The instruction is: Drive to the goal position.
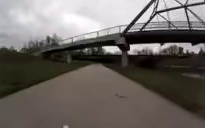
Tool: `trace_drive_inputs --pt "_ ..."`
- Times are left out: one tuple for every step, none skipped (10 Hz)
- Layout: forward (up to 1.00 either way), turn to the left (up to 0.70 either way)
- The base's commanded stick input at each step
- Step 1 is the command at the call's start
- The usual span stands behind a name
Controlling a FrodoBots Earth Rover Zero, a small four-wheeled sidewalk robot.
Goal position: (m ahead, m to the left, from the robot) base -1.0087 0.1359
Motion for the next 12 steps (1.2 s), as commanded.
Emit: trace_drive_inputs --pt "1.00 0.00" --pt "1.00 0.00" --pt "1.00 0.00" --pt "1.00 0.00" --pt "1.00 0.00" --pt "1.00 0.00" --pt "1.00 0.00" --pt "1.00 0.00" --pt "1.00 0.00" --pt "1.00 0.00" --pt "1.00 0.00" --pt "1.00 0.00"
